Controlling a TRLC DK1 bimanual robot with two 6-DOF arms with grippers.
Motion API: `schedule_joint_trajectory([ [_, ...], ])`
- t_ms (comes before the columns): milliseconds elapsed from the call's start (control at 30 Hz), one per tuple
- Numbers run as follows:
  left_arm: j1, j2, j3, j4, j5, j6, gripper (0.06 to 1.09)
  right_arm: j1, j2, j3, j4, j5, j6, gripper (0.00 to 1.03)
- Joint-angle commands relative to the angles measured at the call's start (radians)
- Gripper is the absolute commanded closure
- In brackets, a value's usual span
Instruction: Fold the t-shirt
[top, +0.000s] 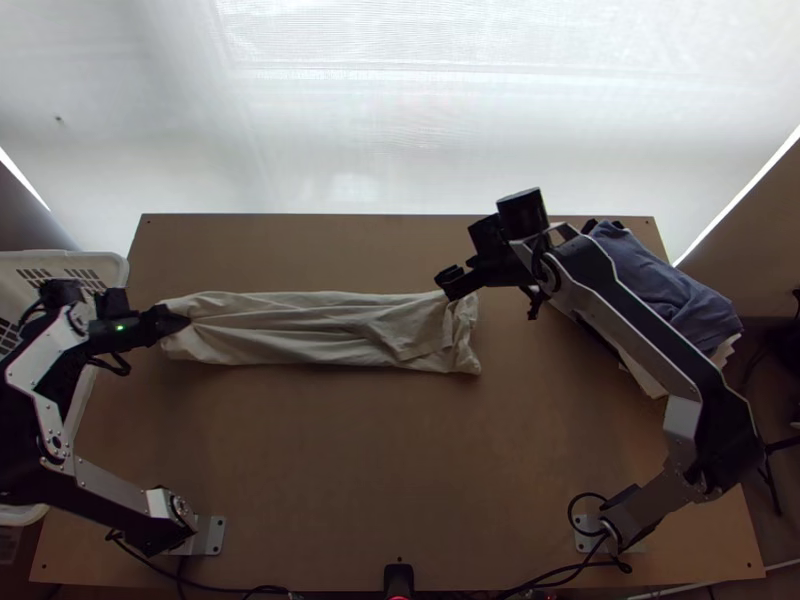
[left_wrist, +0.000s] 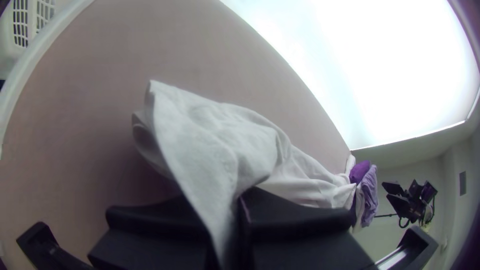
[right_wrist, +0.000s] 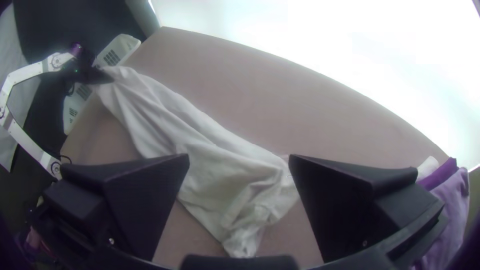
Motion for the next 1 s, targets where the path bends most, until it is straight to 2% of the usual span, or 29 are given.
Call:
schedule_joint_trajectory([
  [0,0.105,-0.013,0.108,-0.218,0.017,0.111,1.05,-0.026,-0.05,-0.058,0.015,-0.001,0.004,0.1],
  [133,-0.05,-0.132,0.14,-0.276,0.02,0.042,1.05,-0.029,-0.055,-0.087,0.03,-0.001,0.005,0.1],
  [333,-0.373,-0.201,0.183,-0.224,0.006,-0.143,1.05,-0.034,-0.055,-0.115,0.041,-0.001,0.004,0.1],
  [500,-0.611,-0.187,0.263,-0.2,-0.04,-0.267,1.05,-0.066,-0.072,-0.144,0.045,-0.001,0.002,0.1],
  [800,-0.919,-0.092,0.332,-0.126,-0.121,-0.393,1.05,-0.133,-0.107,-0.216,0.076,-0.002,0.001,0.1],
  [967,-1.019,0.033,0.386,-0.103,-0.177,-0.41,1.05,-0.159,-0.147,-0.247,0.085,-0.002,0.004,0.1],
])
